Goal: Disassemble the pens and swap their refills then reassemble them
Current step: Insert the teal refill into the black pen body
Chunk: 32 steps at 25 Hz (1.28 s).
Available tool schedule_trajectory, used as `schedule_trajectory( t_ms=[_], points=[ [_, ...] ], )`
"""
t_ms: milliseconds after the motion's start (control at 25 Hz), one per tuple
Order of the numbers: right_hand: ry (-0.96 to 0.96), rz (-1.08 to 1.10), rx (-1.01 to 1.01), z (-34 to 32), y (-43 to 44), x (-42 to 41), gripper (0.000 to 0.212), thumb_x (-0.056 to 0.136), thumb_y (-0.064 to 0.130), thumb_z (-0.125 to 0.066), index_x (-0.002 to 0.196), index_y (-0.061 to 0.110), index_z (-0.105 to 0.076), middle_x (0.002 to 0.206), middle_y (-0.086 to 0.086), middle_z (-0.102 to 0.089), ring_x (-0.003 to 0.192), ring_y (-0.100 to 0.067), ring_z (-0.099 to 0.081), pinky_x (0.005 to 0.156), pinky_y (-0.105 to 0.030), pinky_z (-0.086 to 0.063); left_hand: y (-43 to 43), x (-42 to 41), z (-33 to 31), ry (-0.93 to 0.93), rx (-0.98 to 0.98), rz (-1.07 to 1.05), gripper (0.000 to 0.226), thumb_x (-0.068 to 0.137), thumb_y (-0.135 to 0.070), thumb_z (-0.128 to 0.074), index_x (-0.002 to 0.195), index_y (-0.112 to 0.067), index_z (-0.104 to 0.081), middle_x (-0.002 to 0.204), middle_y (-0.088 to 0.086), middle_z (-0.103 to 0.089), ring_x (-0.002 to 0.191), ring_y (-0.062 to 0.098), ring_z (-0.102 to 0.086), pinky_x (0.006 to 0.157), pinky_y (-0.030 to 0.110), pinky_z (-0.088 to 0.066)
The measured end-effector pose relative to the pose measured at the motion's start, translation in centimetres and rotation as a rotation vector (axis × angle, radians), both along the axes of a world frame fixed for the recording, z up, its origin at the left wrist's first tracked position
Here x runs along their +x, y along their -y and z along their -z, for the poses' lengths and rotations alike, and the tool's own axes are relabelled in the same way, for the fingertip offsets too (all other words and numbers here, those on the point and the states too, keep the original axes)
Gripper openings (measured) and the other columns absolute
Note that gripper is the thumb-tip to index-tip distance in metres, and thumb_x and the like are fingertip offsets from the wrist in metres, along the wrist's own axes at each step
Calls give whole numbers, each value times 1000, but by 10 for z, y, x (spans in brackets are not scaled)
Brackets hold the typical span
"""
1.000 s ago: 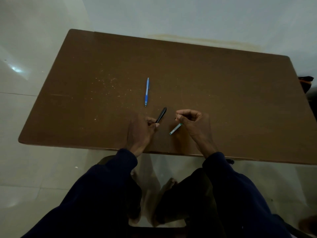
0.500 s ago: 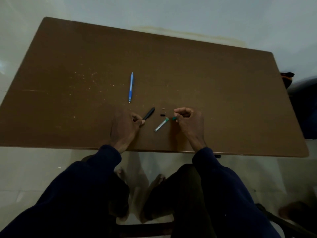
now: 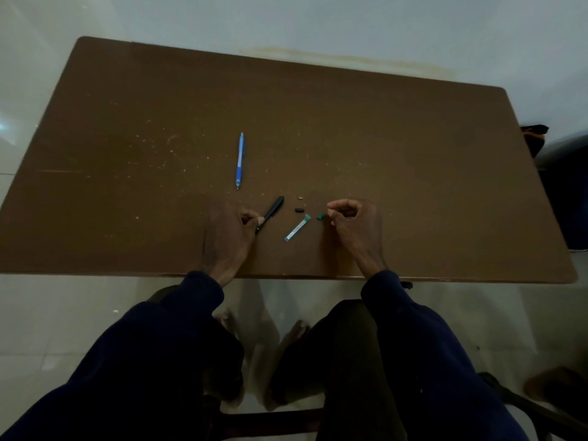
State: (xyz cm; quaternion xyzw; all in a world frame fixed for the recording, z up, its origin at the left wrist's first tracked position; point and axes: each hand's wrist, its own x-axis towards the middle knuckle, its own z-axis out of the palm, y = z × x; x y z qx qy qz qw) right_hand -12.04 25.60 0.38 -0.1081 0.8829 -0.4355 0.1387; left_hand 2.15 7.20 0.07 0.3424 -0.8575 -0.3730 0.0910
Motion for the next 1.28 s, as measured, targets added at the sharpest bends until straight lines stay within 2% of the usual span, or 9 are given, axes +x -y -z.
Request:
schedule_trajectory(
  t_ms=[80, 200, 360, 640, 760, 920, 1040, 1200, 1280],
  points=[
    [-9, -7, 3, 0, -1, -1, 10, 93, 15, -73, 102, 17, -78, 101, -2, -77, 89, -15, -72, 84, -37, -63, -2, -1, -4, -29, -20, -3, 18, 95, -28, -69, 104, -16, -79, 100, 0, -77, 81, 2, -61, 68, 10, -43],
    [-14, -19, 3, 1, -1, -2, 10, 93, 15, -73, 102, 18, -77, 102, -2, -77, 89, -15, -72, 85, -38, -62, -6, -3, -7, -56, -26, 7, 17, 95, -28, -69, 103, -16, -79, 99, 0, -77, 72, -5, -56, 63, 4, -39],
    [-19, -37, -4, 0, 0, -1, 10, 93, 16, -73, 102, 17, -77, 103, -2, -76, 90, -14, -72, 85, -38, -62, -11, -5, -8, -62, -16, 6, 16, 94, -28, -70, 103, -18, -79, 103, 0, -76, 79, -4, -56, 64, 3, -37],
    [-7, -55, 11, 4, 0, -1, 10, 94, 16, -72, 103, 21, -75, 104, 2, -74, 91, -10, -70, 83, -28, -60, -29, -5, -5, -123, 26, 102, 15, 91, -27, -74, 103, -18, -78, 102, -1, -75, 77, -11, -53, 66, 2, -43],
    [-16, -77, 31, 7, -1, -2, 10, 94, 19, -73, 103, 21, -75, 99, 5, -72, 88, -5, -68, 77, -19, -56, -37, -7, -1, -100, -16, 113, 19, 90, -31, -75, 103, -18, -78, 102, 1, -73, 77, -3, -54, 64, 6, -39],
    [-25, -98, 70, 17, 5, 0, 12, 91, 22, -77, 102, 20, -76, 83, 12, -68, 76, 1, -63, 65, -9, -49, -52, -12, 4, -1, -138, 139, 29, 90, -37, -74, 105, -11, -74, 108, 7, -65, 93, 12, -51, 76, 22, -37],
    [-73, -104, 78, 22, 8, 1, 6, 89, 17, -77, 95, 16, -78, 81, 2, -70, 70, -3, -62, 67, -20, -53, -56, -14, 5, 38, -208, 200, 23, 97, -32, -66, 109, -13, -71, 112, 6, -62, 102, 17, -56, 80, 21, -34],
    [-99, -126, 83, 21, 5, 3, 13, 87, 14, -79, 85, 25, -73, 75, 13, -66, 67, 2, -60, 62, -9, -48, -58, -13, 2, 50, -244, 190, 17, 97, -24, -65, 109, -13, -71, 115, 7, -61, 103, 19, -57, 79, 21, -35],
    [-73, -116, 69, 19, 3, 6, 15, 86, 16, -80, 85, 28, -72, 77, 16, -67, 70, 1, -63, 62, -8, -49, -60, -12, 0, 38, -236, 175, 11, 96, -21, -67, 104, -14, -70, 112, 5, -60, 102, 18, -55, 78, 21, -35]
  ],
)
